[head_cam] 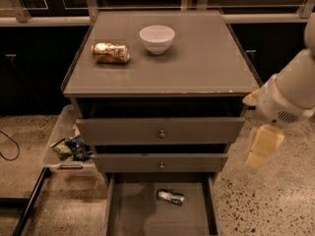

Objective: Pick redbull can from bottom drawer and place on counter

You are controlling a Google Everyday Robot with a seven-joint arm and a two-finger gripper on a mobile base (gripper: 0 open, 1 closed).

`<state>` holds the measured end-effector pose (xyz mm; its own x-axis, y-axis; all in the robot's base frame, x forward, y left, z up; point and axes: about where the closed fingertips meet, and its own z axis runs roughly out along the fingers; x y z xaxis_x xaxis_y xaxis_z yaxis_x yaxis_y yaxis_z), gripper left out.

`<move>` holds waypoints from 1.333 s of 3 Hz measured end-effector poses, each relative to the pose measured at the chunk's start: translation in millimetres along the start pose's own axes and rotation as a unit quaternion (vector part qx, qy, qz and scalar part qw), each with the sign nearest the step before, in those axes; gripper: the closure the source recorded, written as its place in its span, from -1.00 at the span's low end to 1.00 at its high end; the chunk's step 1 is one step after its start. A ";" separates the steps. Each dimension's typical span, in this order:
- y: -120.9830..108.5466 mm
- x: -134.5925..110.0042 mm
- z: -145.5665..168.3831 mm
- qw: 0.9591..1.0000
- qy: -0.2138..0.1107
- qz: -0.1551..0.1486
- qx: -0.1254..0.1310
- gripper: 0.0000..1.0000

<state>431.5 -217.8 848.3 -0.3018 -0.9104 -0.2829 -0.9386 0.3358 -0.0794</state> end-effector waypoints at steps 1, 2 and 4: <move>8.0 13.7 74.5 1.000 -0.019 0.008 -0.017 -1.00; 16.7 22.5 139.6 0.999 -0.039 0.006 -0.021 -1.00; 14.2 33.5 190.5 0.998 -0.056 -0.005 -0.016 -1.00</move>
Offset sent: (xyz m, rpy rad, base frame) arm 0.0053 0.0317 -0.2213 0.1422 -0.0077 0.0124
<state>439.9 -197.5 655.6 -0.2731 -0.8806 -0.3871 -0.9469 0.3170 -0.0529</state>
